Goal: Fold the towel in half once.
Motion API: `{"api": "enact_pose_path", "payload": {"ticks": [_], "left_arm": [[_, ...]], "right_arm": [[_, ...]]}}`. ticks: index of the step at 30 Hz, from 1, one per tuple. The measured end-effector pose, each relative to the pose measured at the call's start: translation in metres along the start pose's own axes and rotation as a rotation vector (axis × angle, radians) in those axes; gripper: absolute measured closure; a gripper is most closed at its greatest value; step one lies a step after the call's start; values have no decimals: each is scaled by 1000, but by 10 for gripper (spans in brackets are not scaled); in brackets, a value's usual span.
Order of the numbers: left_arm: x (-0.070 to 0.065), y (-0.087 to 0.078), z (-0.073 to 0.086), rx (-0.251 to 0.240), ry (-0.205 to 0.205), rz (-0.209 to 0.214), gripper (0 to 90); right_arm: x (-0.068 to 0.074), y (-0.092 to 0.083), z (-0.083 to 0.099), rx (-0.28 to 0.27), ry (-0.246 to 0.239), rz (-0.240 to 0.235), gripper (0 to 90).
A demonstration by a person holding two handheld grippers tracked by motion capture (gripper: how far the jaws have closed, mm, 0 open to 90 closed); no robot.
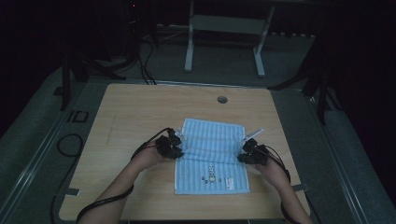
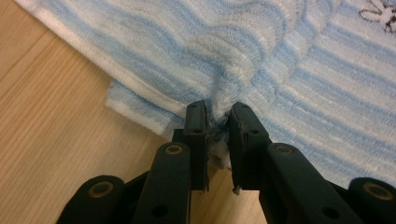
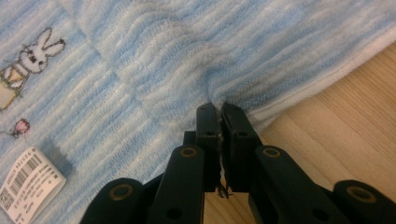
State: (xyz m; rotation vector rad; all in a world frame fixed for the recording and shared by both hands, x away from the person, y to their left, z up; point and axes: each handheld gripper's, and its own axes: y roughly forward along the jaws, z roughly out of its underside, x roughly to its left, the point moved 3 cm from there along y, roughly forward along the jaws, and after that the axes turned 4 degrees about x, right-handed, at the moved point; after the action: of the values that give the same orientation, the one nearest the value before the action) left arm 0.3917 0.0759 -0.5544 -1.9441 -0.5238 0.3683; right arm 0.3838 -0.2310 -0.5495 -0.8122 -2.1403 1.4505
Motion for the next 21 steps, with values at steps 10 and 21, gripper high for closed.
{"api": "enact_pose_path", "payload": {"ticks": [10,21], "left_arm": [[-16,-4,13,-18,2,32,781],[-40,-16,29,18,49,79,686]], "right_arm": [[11,-2,11,-13,3,16,858],[34,-11,31,-17,-5,-17,827]]}}
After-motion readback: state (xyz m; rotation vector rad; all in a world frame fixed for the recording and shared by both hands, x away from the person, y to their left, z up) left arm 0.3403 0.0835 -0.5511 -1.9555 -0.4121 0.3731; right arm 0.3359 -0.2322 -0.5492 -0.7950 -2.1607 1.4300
